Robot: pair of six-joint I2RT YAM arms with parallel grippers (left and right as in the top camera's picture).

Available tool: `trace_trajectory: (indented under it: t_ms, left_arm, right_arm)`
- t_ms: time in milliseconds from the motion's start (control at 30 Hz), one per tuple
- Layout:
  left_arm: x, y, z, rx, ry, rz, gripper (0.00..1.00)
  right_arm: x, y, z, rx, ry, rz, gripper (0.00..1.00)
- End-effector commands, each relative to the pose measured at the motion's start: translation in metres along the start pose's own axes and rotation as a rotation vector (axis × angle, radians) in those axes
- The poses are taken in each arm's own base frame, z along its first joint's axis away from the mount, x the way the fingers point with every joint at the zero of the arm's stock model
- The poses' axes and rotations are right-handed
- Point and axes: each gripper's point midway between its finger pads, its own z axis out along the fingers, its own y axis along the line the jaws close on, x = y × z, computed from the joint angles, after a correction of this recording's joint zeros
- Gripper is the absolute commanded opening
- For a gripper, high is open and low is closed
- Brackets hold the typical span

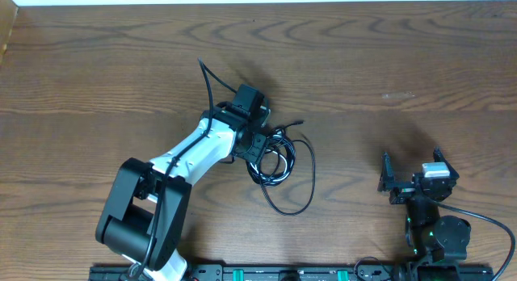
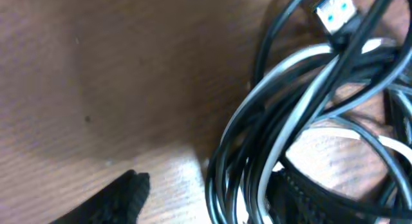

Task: Untangle cables
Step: 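Lift the cable bundle slightly with the left gripper and hold it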

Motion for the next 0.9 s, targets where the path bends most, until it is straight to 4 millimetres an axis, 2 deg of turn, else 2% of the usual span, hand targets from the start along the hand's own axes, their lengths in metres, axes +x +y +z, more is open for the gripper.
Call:
trace_trajectory:
  t_ms: [0,133,300,467,567,633,667,767,867]
  left_arm:
    - [0.001,-0.001,0.007,0.006,0.007,-0.012,0.61]
    - [-0.001,-0.001,0.010,0.006,-0.001,-0.050,0.51]
    - [0.003,0.000,0.017,0.005,0.021,-0.062,0.51]
    - [0.014,0.001,0.032,0.002,0.065,-0.103,0.50]
    - [0.017,0.002,0.036,-0.003,0.078,-0.110,0.27]
    - [0.015,0.002,0.034,-0.004,0.069,-0.111,0.10]
    - [0.013,0.002,0.031,-0.003,0.062,-0.111,0.08]
    - [0.006,0.001,0.020,-0.001,0.027,-0.130,0.08]
    - [-0.008,-0.001,-0.004,0.007,-0.051,-0.170,0.08]
  right_arm:
    - [0.001,-0.003,0.000,0.014,0.001,0.013,0.99]
    - [0.001,-0.003,0.000,0.014,0.001,0.013,0.99]
    - [0.001,-0.003,0.000,0.014,0.001,0.013,0.99]
    - [0.001,-0.003,0.000,0.014,0.001,0.013,0.99]
    - [0.001,-0.003,0.000,0.014,0.001,0.013,0.99]
    - [0.001,-0.003,0.000,0.014,0.001,0.013,0.99]
    - [0.001,-0.003,0.000,0.014,0.001,0.013,0.99]
    - [0.001,-0.003,0.000,0.014,0.001,0.013,0.99]
    - [0.001,-0.003,0.000,0.014,0.001,0.013,0.99]
